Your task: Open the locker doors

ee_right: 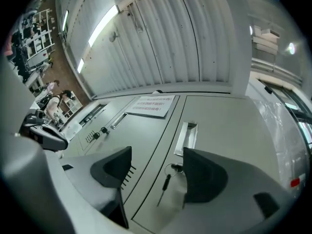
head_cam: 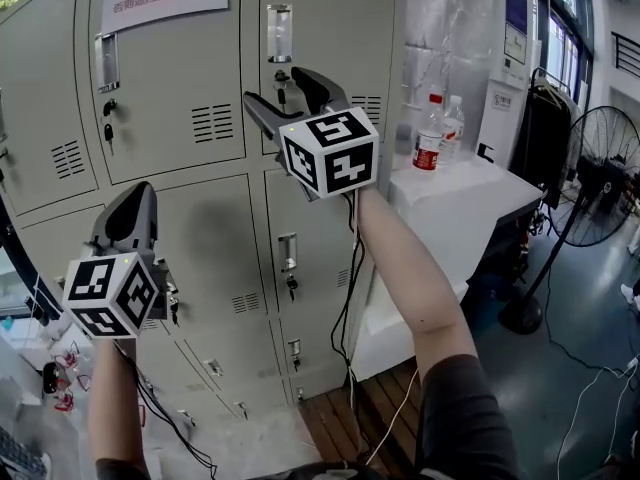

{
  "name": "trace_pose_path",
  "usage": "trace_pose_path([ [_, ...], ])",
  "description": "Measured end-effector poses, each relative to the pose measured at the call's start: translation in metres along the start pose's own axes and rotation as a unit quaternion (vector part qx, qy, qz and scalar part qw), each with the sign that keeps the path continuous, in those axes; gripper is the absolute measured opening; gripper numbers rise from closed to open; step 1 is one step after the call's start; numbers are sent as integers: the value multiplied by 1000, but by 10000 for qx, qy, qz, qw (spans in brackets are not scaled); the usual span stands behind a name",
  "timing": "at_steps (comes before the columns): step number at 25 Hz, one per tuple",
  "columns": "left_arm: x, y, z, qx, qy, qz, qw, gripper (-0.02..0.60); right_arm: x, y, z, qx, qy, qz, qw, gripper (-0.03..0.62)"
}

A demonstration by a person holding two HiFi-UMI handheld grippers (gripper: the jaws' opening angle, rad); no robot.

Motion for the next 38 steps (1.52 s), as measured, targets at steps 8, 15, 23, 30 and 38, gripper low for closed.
trace_pose_path([
  [8, 2, 14, 23, -207, 40, 61, 9998, 8, -35, 28, 46, 130, 240, 263, 9993, 319],
  [15, 1, 12, 38, -260, -53, 76, 9996, 9, -37, 28, 70, 353, 189, 66, 9992, 319],
  [23, 2, -5, 47, -169, -230, -79, 9996, 9, -33, 26, 78, 210, -328, 202, 9990, 319],
  [30, 13, -18, 39, -75, -248, -216, 9994, 8, -29, 32, 79, 433, -683, 647, 9946, 318],
  [38, 9, -15, 35, -122, -481, -350, 9982, 8, -25, 43, 61, 680, -977, 459, 9918, 288],
])
Point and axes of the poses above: the fingertips, and each gripper's own axes: z forward along the fingers, x to its left, y out of its top, the point moved 7 cm from there along -z, backward along the fingers, and after that the axes turned 5 degrees about x, right-handed, at the moved point
